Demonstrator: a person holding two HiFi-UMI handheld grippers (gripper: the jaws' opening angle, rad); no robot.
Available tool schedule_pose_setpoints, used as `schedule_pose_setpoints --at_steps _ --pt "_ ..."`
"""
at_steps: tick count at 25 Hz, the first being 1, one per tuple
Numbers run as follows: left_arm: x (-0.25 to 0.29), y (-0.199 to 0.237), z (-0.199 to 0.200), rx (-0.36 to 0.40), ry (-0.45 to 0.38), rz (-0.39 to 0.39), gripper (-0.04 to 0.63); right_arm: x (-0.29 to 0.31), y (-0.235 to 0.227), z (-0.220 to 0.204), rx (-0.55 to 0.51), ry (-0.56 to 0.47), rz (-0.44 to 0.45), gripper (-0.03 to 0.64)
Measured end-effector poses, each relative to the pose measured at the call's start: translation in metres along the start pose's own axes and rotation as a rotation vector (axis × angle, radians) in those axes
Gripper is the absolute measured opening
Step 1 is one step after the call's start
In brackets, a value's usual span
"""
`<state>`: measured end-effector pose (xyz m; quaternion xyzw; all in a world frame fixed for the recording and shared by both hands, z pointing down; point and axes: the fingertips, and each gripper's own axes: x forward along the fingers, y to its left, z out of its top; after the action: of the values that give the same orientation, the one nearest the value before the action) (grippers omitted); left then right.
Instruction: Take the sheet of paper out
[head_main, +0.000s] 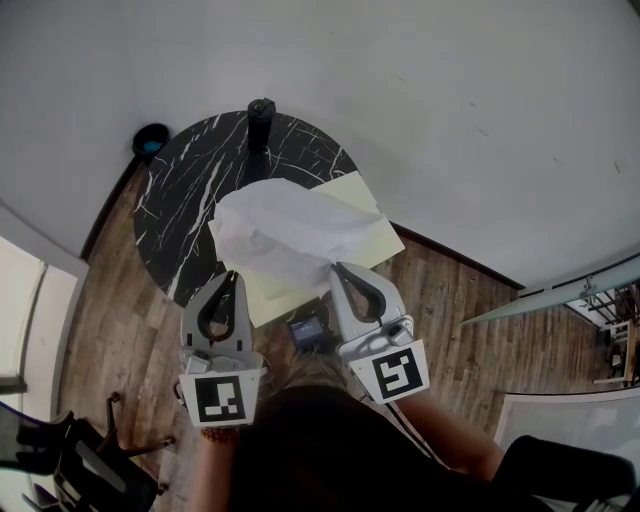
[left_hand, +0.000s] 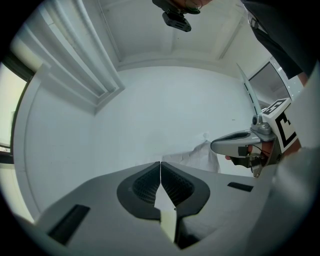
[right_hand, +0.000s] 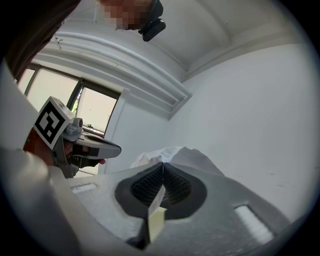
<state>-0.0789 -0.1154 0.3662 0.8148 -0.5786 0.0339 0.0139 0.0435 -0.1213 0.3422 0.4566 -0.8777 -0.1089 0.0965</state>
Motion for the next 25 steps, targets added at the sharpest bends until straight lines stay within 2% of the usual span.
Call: schedule_pose_setpoints --at_steps 25 --pt "-0.0030 0.0048 -0.0035 -0.003 0.008 0.009 0.005 0.0006 0.0012 0.0014 -0.030 -0.006 -0.002 -0.003"
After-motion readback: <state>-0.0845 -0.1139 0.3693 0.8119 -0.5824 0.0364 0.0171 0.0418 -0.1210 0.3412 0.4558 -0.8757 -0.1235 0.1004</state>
